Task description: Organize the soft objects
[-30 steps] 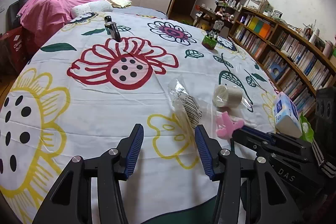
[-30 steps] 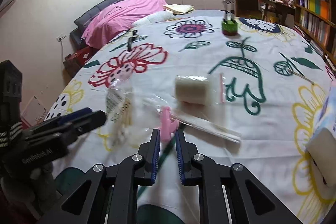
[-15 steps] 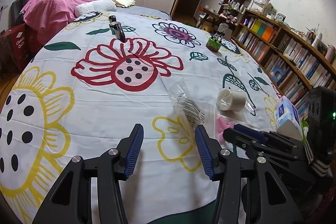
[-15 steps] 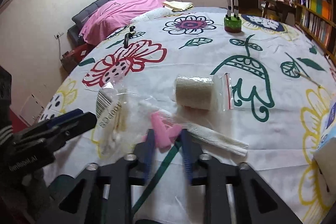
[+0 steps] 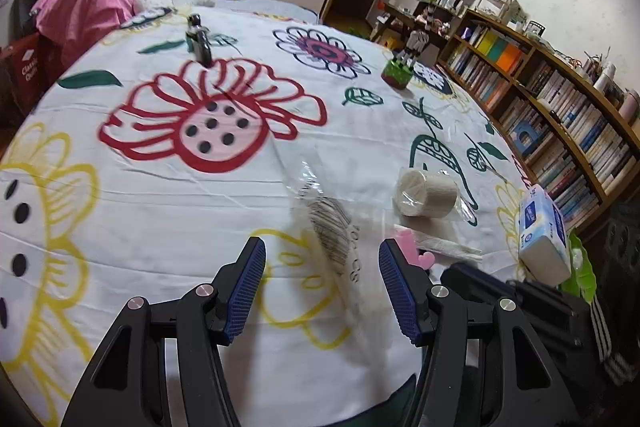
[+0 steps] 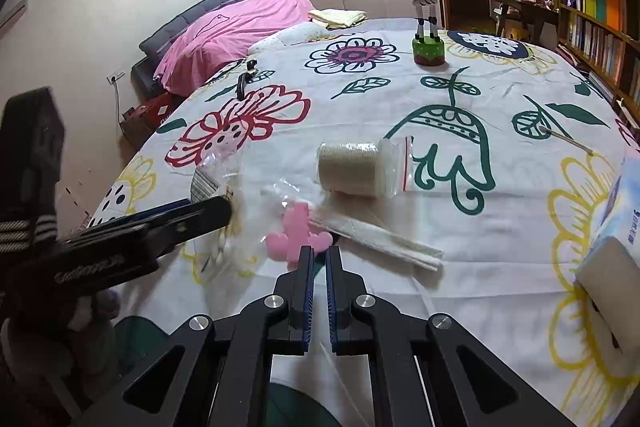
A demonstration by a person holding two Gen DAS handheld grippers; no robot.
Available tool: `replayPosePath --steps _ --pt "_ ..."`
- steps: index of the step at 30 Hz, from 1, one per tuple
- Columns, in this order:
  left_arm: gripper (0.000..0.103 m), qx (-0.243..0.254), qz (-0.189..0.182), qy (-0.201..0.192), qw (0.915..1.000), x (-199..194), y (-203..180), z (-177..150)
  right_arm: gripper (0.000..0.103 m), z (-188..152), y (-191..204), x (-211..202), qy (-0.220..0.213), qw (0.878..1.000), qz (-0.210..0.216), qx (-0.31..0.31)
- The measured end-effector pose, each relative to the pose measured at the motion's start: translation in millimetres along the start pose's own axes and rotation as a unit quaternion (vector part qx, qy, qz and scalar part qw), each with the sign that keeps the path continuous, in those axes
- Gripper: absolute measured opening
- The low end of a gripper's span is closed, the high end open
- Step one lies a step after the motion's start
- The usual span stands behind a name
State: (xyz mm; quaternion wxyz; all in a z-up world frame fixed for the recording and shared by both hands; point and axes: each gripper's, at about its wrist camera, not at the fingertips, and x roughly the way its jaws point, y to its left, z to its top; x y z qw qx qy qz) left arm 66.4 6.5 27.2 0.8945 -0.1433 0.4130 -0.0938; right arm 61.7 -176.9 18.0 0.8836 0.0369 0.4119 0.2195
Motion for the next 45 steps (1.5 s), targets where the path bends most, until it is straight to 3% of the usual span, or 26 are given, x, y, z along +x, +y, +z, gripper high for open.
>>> replayPosePath --steps 2,4,6,7,8,13,18,20,21,23,26,45 --pt "0.056 -0.001 -0.001 0.005 1.0000 9 -2 2 0.017 -1 -1 0 0.001 1.000 0.000 0.000" --pt "0.029 0.006 0.006 0.001 1.0000 11 -3 2 0.027 -1 0 0 0.002 1.000 0.004 0.001" --pt "0.023 0.007 -0.004 0.006 0.9999 11 -1 2 0.042 -1 2 3 0.006 1.000 0.007 -0.002" --pt "0.017 0.006 -0.006 0.003 1.0000 9 0 1 0.056 -1 3 4 0.009 1.000 0.007 -0.002" --pt "0.016 0.010 -0.002 -0.004 0.9999 6 -1 1 0.059 -2 4 5 0.009 1.000 0.007 -0.003" --pt "0.015 0.023 0.023 -0.054 0.9980 -15 -1 3 0.059 2 18 19 0.015 0.999 -0.018 -0.035" --pt "0.015 0.025 0.034 -0.080 0.9959 -27 1 7 0.058 9 28 30 0.011 0.997 -0.046 -0.059" --pt "0.015 0.025 0.034 -0.080 0.9959 -27 2 7 0.045 10 30 31 0.010 0.996 -0.062 -0.061" --pt "0.015 0.025 0.035 -0.080 0.9959 -27 2 7 0.044 11 29 31 0.009 0.996 -0.067 -0.062" --pt "0.015 0.026 0.037 -0.076 0.9961 -26 2 6 0.026 10 28 30 0.007 0.995 -0.074 -0.061" --pt "0.015 0.027 0.039 -0.072 0.9963 -24 0 5 0.019 9 23 27 0.006 0.996 -0.073 -0.054" --pt "0.015 0.049 0.042 -0.065 0.9958 -22 -18 -6 0.018 -2 1 -19 -0.031 0.998 -0.057 -0.016"
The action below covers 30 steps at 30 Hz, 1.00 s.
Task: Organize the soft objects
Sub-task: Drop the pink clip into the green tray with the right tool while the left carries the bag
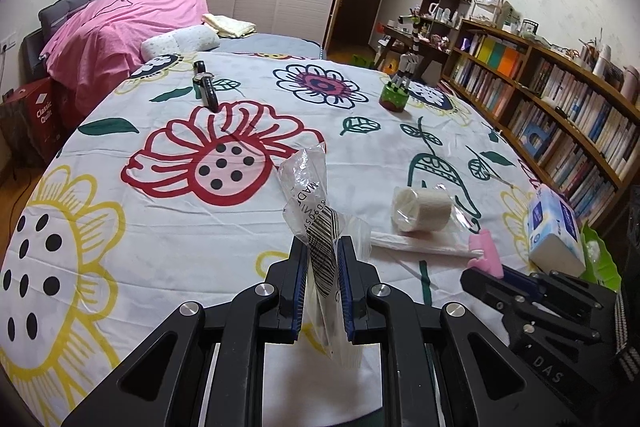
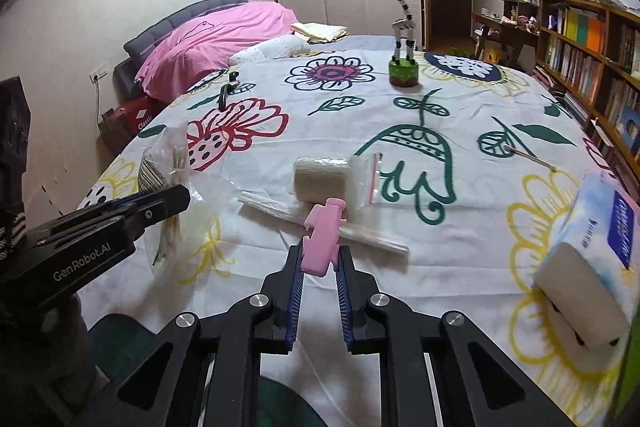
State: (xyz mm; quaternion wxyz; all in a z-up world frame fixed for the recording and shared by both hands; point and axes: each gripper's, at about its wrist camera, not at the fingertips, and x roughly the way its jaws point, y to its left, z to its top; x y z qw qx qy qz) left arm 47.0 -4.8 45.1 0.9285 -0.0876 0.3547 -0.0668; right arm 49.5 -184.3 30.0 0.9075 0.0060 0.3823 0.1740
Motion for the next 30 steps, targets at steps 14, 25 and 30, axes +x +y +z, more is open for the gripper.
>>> replayPosePath --steps 14,25,30 --pt "0.015 0.031 -0.017 0.011 0.9993 -1 -45 -12 0.018 -21 -63 -53 -0.037 0.997 -0.034 0.056" --pt "0.015 0.061 -0.029 0.009 0.9977 -5 -84 -17 0.018 -34 -117 -94 -0.071 0.989 -0.074 0.104" --pt "0.015 0.071 -0.039 0.010 0.9967 -5 -99 -18 0.018 -42 -145 -107 -0.077 0.983 -0.100 0.132"
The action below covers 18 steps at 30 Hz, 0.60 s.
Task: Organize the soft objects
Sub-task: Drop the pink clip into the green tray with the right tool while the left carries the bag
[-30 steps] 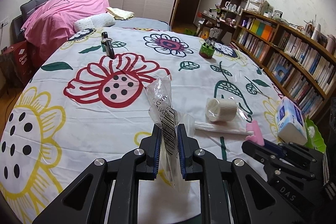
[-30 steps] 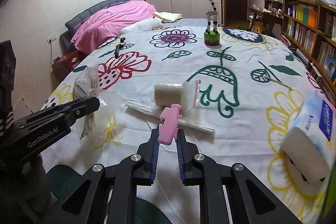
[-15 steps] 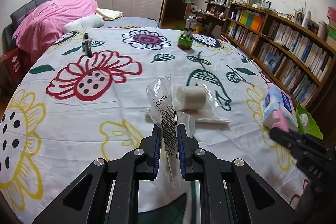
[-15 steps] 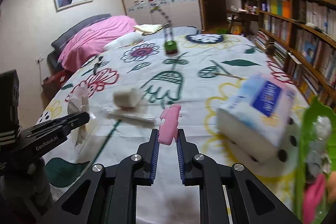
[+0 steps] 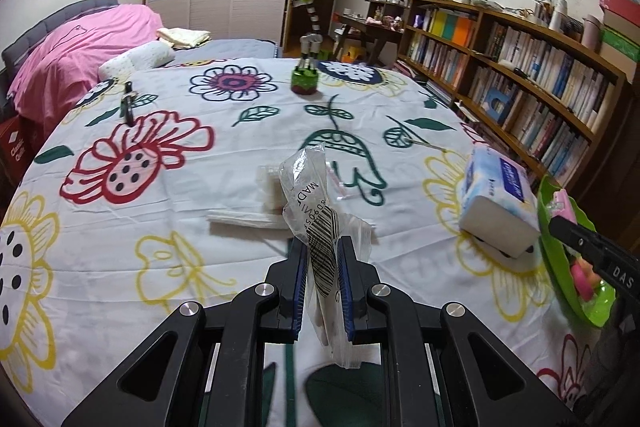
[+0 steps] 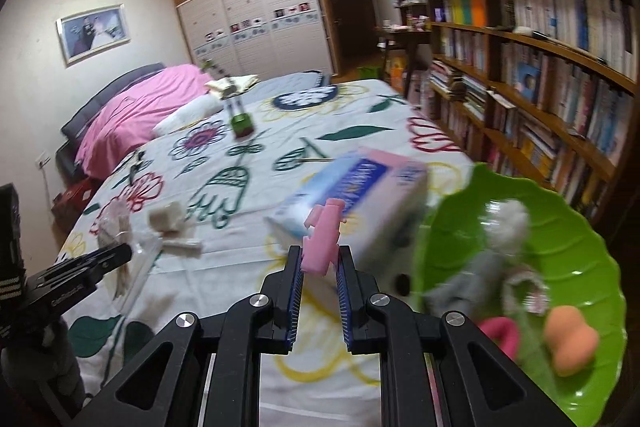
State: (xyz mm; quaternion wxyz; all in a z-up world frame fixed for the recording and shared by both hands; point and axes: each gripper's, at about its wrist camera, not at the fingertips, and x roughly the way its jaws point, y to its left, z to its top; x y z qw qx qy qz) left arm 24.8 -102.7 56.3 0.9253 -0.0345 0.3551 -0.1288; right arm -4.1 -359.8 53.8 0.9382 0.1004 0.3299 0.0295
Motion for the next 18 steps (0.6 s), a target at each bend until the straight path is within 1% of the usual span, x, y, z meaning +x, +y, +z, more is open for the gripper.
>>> replayPosePath --steps 9,11,12,13,14,15,18 --pt "0.015 0.022 -0.017 -0.001 0.9996 -3 -29 4 0.018 -4 -56 -16 -0.009 0.997 -0.050 0.050" --pt "0.015 0.027 -0.022 -0.001 0.9994 -3 -36 5 0.020 -6 -66 -20 -0.014 0.996 -0.060 0.060" --pt "0.015 0.030 -0.024 -0.001 0.9993 -3 -39 6 0.024 -6 -70 -21 -0.015 0.996 -0.064 0.063" --pt "0.015 0.034 -0.028 -0.001 0.9990 -3 -45 7 0.039 -7 -75 -22 -0.014 0.995 -0.069 0.069" --pt "0.015 0.037 -0.030 -0.001 0.9988 -3 -49 7 0.057 -8 -82 -22 -0.015 0.994 -0.071 0.079" --pt "0.015 0.043 -0.032 -0.001 0.9986 -3 -54 8 0.060 -9 -86 -23 -0.017 0.994 -0.070 0.088" --pt "0.015 0.057 -0.039 -0.001 0.9976 -2 -68 11 0.061 -11 -99 -30 -0.029 0.990 -0.086 0.103"
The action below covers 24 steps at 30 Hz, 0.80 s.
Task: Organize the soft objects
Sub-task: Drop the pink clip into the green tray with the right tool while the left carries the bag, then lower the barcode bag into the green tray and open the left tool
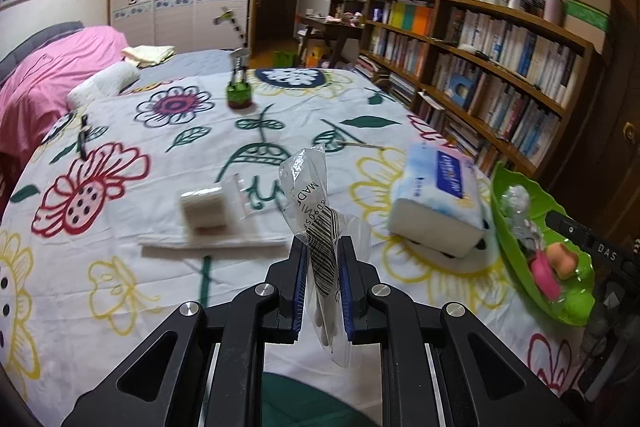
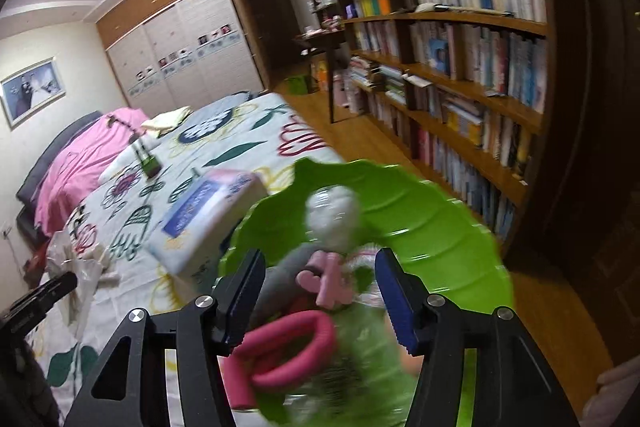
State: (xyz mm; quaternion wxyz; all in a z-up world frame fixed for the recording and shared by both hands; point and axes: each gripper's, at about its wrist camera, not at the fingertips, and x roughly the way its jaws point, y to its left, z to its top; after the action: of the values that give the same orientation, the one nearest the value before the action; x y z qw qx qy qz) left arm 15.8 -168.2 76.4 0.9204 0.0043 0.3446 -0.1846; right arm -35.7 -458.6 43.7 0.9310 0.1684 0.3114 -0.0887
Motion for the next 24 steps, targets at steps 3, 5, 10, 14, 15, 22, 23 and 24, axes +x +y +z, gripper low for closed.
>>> replayPosePath --steps 3,5,10,14,15,22,23,24 --pt "0.015 0.015 -0.012 -0.003 0.9998 1 -16 5 0.061 3 -13 -7 -0.012 1.000 -0.006 0.018" --pt "0.015 0.024 -0.027 -0.004 0.9993 1 -28 8 0.061 4 -18 -11 -0.023 0.999 -0.014 0.024" --pt "0.015 0.040 -0.073 0.007 0.9965 5 -59 15 0.061 6 -28 -17 -0.034 0.998 -0.029 0.043" --pt "0.015 0.055 -0.112 0.022 0.9919 11 -85 18 0.061 6 -32 -17 -0.038 0.997 -0.050 0.040" --pt "0.015 0.060 -0.125 0.030 0.9899 14 -93 19 0.061 6 -34 -17 -0.039 0.997 -0.054 0.040" --pt "0.015 0.076 -0.193 0.060 0.9765 23 -134 22 0.061 10 -48 -25 -0.055 0.995 -0.069 0.053" --pt "0.015 0.079 -0.201 0.061 0.9746 24 -141 22 0.061 10 -50 -27 -0.058 0.994 -0.072 0.055" --pt "0.015 0.083 -0.208 0.062 0.9727 25 -146 22 0.061 10 -51 -27 -0.061 0.994 -0.073 0.057"
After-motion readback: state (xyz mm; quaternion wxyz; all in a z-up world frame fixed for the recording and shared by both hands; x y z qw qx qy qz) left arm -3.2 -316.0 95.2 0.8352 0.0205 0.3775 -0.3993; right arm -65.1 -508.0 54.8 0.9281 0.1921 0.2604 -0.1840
